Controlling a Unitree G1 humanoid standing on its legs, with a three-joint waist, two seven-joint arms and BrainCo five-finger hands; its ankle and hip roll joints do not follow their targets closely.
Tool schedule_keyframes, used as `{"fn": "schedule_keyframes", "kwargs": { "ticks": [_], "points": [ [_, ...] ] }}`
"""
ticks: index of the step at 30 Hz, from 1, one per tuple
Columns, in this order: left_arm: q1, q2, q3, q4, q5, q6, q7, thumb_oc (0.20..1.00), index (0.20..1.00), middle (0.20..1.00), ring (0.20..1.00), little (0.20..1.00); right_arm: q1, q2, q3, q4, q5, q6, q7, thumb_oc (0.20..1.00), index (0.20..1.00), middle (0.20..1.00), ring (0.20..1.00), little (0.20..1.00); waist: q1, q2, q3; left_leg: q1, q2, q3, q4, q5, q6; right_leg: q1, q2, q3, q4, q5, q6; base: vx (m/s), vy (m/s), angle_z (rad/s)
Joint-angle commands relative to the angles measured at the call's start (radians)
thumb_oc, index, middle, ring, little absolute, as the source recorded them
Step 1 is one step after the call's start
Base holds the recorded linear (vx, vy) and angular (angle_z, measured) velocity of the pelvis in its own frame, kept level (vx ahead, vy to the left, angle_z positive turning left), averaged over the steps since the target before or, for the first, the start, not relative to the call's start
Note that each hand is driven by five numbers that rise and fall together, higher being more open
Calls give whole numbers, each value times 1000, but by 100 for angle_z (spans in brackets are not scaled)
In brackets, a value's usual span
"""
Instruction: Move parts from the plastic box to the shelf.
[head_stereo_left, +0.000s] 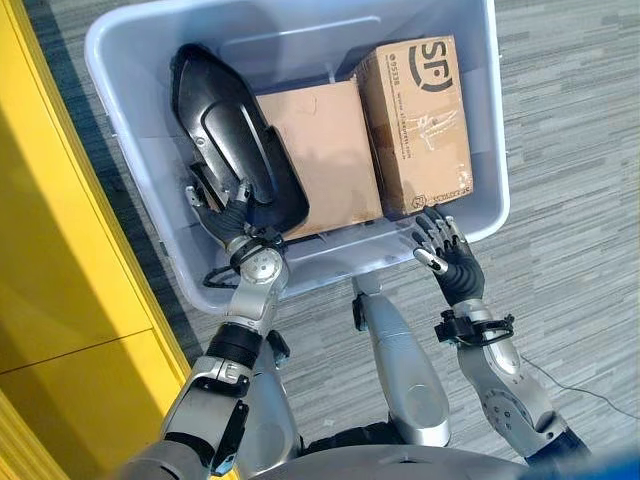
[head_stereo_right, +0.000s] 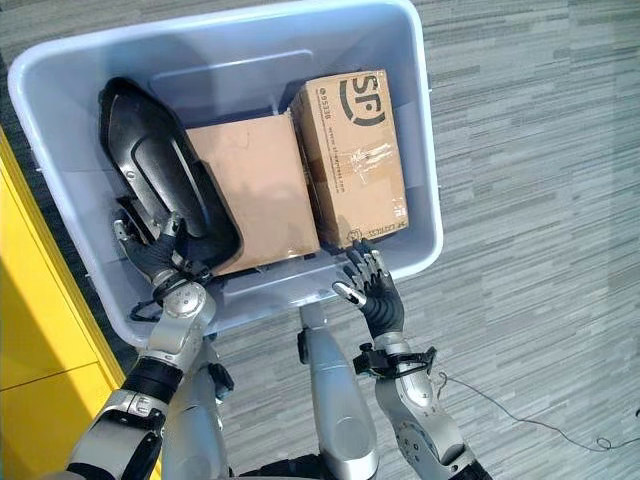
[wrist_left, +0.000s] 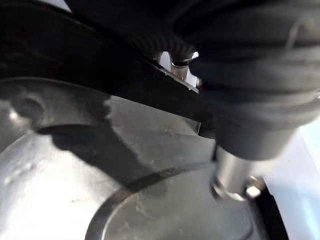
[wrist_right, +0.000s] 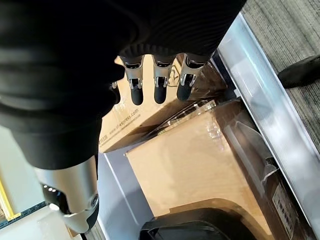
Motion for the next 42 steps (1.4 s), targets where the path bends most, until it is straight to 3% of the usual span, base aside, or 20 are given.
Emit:
{"fn": "schedule_keyframes", "kwargs": {
  "ticks": [1,23,42],
  "points": [
    [-6,35,12,15,6,-29,-17,200,200,200,200,200,-6,-14,-33,-67,10,-47,-3,1000,1000,1000,1000,1000,-2,-36,-16,43,74,-72,32,28,-52,-14,-59,-31,117,-110,93,0,0,0],
    [27,36,5,-7,-2,-23,-59,200,200,200,200,200,-3,-9,-51,-42,14,-32,-9,1000,1000,1000,1000,1000,11,-4,-90,122,59,-68,8,19,-49,59,-70,-31,102,-124,95,1,2,0],
    [122,107,47,-229,113,-12,-139,200,200,200,200,200,33,-19,-112,-15,22,-11,29,1000,1000,1000,1000,1000,36,43,-172,218,52,-63,9,-8,-45,164,-84,-30,98,-150,95,1,3,0]
  ]
}}
